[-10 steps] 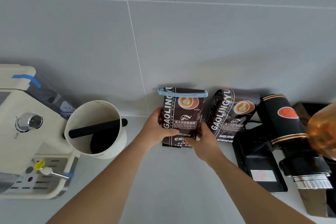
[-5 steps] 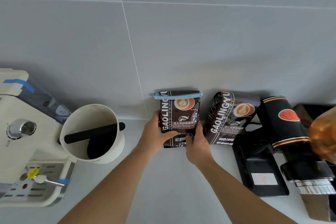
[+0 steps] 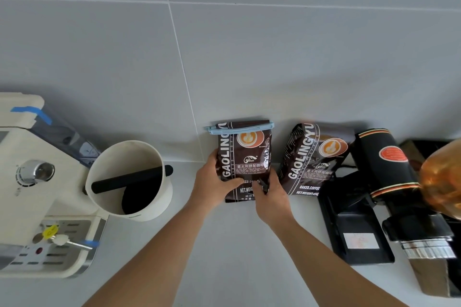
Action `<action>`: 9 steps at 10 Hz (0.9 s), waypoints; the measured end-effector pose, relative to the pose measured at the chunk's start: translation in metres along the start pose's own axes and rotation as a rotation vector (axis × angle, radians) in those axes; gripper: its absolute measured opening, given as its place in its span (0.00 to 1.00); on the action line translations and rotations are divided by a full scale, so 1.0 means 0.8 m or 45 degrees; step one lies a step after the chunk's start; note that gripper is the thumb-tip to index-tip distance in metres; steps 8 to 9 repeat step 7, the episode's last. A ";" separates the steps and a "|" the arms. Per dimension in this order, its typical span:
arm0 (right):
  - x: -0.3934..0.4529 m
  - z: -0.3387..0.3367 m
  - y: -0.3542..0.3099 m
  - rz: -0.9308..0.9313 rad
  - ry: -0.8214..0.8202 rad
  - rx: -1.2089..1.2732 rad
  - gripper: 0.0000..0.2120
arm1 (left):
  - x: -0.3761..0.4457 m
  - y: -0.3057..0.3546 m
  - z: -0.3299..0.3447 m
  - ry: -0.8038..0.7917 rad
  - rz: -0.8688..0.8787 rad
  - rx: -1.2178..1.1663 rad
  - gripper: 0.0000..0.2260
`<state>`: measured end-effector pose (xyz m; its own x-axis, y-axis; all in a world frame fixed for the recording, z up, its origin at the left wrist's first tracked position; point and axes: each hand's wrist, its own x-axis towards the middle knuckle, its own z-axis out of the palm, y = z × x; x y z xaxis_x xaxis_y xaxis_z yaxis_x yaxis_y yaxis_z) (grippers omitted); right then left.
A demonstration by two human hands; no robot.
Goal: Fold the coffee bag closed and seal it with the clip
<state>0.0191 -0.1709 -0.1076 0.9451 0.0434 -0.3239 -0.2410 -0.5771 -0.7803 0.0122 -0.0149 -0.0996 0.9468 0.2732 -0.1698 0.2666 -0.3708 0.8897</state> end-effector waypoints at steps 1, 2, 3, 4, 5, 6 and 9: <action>-0.002 -0.001 0.000 -0.006 0.007 -0.008 0.22 | -0.004 0.002 -0.001 0.015 -0.011 -0.022 0.37; -0.002 -0.002 0.001 -0.004 0.016 0.019 0.20 | -0.005 0.004 0.000 0.036 -0.002 -0.051 0.36; -0.003 -0.002 -0.001 0.011 0.024 0.037 0.19 | -0.006 0.006 -0.002 0.045 -0.003 -0.057 0.35; -0.003 -0.002 -0.001 0.006 0.023 0.059 0.20 | -0.008 0.004 -0.006 0.039 -0.022 -0.062 0.35; -0.004 -0.004 0.001 0.006 0.015 0.064 0.22 | -0.008 -0.002 -0.008 0.037 -0.053 -0.089 0.34; -0.009 -0.008 0.001 0.019 0.001 0.075 0.23 | -0.014 -0.002 -0.011 0.051 -0.058 -0.094 0.32; -0.015 -0.014 -0.004 -0.032 0.022 0.113 0.17 | -0.018 -0.002 -0.011 0.090 -0.096 -0.133 0.30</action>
